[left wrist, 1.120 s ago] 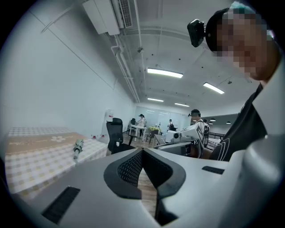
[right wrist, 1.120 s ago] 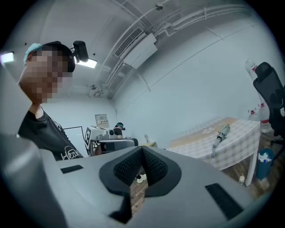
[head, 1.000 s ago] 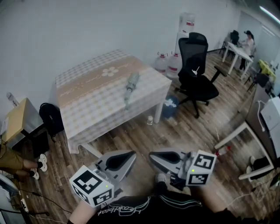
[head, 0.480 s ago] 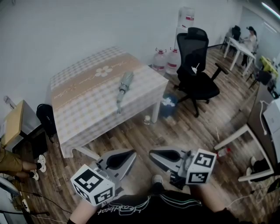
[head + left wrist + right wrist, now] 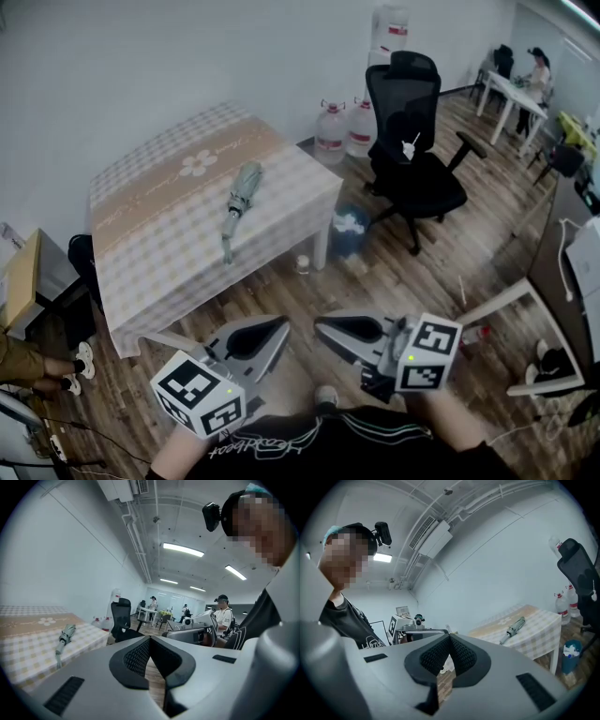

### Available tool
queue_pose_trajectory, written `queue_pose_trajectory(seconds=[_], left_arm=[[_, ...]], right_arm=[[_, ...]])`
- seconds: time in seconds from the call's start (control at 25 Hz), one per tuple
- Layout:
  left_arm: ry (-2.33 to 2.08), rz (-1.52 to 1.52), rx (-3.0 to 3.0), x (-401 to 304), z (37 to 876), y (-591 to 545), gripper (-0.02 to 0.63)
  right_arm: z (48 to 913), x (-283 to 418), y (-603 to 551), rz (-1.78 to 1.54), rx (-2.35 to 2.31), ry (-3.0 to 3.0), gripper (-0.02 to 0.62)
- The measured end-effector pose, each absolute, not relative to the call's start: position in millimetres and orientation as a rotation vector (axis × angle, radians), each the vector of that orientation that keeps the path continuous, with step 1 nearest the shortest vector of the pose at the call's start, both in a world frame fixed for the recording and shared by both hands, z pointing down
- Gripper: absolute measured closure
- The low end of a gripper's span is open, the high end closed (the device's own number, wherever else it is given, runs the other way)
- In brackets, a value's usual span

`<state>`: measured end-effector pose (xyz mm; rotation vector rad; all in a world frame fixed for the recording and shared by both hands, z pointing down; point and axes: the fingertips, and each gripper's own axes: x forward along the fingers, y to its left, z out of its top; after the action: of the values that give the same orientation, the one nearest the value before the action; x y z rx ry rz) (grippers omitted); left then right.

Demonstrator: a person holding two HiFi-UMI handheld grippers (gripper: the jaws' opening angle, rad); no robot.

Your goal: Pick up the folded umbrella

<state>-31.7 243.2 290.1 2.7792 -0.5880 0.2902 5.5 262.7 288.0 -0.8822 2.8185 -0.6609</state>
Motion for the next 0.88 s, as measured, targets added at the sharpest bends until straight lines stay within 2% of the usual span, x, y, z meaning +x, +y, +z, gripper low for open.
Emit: queue_pose_trajectory(seconds=[0.4,0.88], left_arm=[[-0.618,0.296,2.771,22,298,212,0.610],[-0.650,0.289,2.729,20,305,188,0.609]], right_arm=[[299,64,230,-0.677,-0.898,2.810,0.585],[310,61,209,-0.728,-0.844,2.848,0.585]])
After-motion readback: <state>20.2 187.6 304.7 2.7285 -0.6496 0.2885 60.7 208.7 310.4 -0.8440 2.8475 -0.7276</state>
